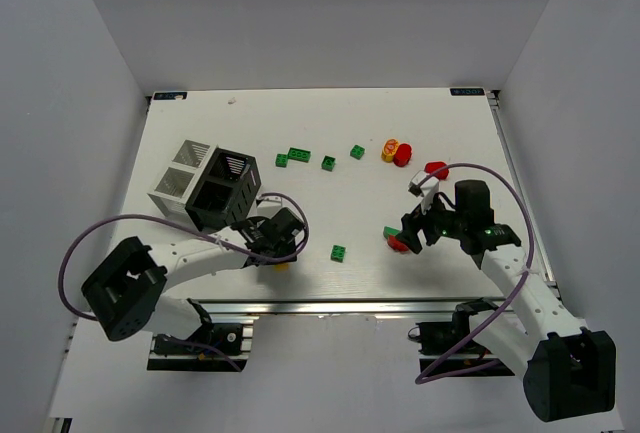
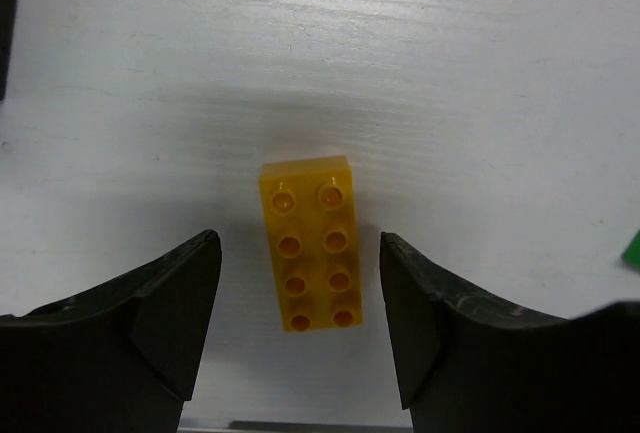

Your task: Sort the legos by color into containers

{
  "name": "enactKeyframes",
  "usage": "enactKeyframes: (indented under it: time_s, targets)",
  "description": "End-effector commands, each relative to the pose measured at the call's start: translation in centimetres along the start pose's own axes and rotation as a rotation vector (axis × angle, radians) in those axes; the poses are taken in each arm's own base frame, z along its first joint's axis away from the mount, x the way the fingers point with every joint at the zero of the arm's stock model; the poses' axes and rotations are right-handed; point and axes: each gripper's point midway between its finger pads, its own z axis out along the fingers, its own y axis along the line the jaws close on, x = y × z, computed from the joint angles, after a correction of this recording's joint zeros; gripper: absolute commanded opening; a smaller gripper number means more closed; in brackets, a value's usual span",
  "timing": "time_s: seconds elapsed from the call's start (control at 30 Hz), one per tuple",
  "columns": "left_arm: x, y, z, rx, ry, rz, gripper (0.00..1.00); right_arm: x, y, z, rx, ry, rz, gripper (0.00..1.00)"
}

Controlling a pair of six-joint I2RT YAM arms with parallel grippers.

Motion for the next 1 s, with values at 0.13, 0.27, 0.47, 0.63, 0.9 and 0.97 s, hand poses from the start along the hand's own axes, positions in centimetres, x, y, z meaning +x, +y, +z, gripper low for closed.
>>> enactKeyframes:
  time_s: [0.13, 0.27, 0.47, 0.63, 0.9, 0.97]
  targets:
    - [-0.4, -1.1, 1.5, -0.014, -0.012, 0.015, 0.7, -0.3, -0.3, 0.3, 0.012, -0.02, -0.029, 0.81]
    - [-0.4, -0.8, 1.4, -0.018, -0.018, 0.012, 0.62, -0.2, -0.2, 0.2, 0.014, -0.022, -0.031, 0.8]
    - [-0.6, -1.5, 1.0, 0.029, -0.029, 0.007, 0.31, -0.2, -0.2, 0.1, 0.017, -0.025, -0.032, 0.8]
    - [-3.2, -3.9, -1.3, 0.158, -0.091, 0.029, 0.13, -0.7, 0.2, 0.0, -0.007, -0.042, -0.047, 0.72]
    - [-11.3, -4.0, -6.7, 0.219, -0.268, 0.081, 0.05, -2.4, 1.7, -0.1, -0.1, -0.103, -0.082, 0.18]
    - [-13.5, -3.1, -7.9, 0.223, -0.301, 0.084, 0.05, -3.0, 1.9, -0.1, -0.117, -0.122, -0.093, 0.04]
